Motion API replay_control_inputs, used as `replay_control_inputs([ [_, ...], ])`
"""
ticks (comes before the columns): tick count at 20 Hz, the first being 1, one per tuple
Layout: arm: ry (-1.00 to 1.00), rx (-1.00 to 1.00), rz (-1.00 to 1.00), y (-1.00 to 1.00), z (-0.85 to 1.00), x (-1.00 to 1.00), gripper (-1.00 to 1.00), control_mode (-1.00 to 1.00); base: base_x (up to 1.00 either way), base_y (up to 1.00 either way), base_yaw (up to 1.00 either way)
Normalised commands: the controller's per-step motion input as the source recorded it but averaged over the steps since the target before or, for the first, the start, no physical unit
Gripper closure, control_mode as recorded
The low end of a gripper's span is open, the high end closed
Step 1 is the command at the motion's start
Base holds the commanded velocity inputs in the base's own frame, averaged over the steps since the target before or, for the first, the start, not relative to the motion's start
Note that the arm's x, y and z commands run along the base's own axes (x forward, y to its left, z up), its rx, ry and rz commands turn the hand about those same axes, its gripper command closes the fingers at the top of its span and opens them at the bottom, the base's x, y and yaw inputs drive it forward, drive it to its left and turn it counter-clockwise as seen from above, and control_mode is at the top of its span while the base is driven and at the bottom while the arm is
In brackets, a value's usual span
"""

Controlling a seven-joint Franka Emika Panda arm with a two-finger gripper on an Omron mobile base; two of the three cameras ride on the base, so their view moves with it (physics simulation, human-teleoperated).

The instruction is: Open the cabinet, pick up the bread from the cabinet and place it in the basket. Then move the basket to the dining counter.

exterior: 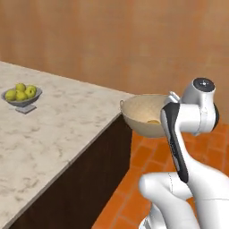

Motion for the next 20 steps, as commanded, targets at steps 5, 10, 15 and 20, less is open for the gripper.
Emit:
replay_control_inputs([
  [5, 0.0, 0.0, 0.0, 0.0, 0.0, 0.0, 1.0, 1.0, 0.36, -0.6, 0.71],
  [10, 0.0, 0.0, 0.0, 0.0, 0.0, 0.0, 1.0, 1.0, 0.36, -0.61, 0.7],
  [15, 0.0, 0.0, 0.0, 0.0, 0.0, 0.0, 1.0, 1.0, 0.36, -0.8, 0.62],
  [20, 0.0, 0.0, 0.0, 0.0, 0.0, 0.0, 1.0, 1.0, 0.19, -1.0, 0.48],
])
